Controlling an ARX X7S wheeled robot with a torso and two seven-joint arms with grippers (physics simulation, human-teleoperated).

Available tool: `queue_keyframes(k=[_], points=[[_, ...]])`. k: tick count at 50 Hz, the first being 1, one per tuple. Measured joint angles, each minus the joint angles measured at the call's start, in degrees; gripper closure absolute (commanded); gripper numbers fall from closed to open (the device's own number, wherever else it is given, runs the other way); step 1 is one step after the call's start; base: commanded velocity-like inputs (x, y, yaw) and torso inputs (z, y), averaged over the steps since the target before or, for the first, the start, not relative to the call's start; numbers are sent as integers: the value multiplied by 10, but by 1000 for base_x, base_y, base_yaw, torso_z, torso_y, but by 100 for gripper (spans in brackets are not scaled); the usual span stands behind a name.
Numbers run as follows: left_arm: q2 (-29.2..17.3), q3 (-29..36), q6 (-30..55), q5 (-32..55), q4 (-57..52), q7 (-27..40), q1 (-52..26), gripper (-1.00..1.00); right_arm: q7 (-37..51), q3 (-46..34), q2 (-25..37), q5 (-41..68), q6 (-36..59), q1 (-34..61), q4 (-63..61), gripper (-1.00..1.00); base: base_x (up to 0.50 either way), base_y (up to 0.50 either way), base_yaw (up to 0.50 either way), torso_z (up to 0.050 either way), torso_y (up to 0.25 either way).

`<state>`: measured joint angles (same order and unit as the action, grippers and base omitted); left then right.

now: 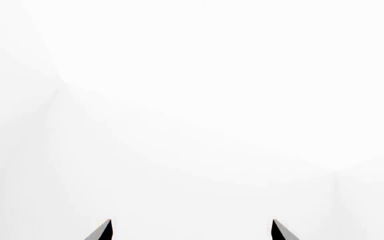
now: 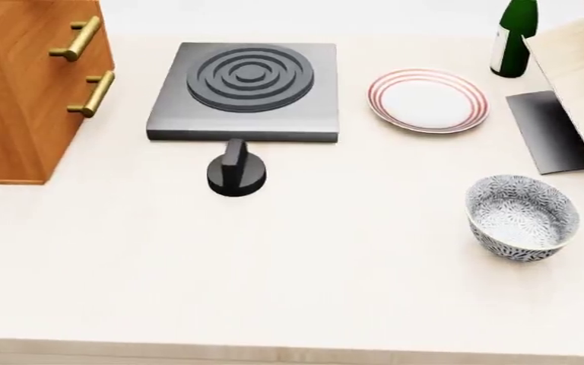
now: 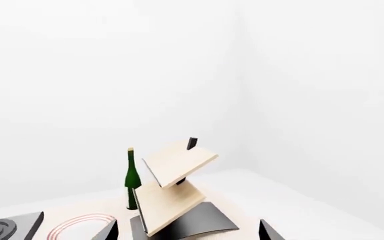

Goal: Put the bowl on the stove.

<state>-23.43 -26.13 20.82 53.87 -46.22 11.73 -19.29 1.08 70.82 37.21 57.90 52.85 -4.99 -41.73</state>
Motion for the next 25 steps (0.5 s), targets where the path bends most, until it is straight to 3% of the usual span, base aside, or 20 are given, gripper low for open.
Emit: queue_keyframes(k=[25], points=[[-6, 1, -4, 4, -5, 2, 2, -100, -5, -23, 0, -8, -10, -2, -5, -100, 0, 500, 0, 0, 0]])
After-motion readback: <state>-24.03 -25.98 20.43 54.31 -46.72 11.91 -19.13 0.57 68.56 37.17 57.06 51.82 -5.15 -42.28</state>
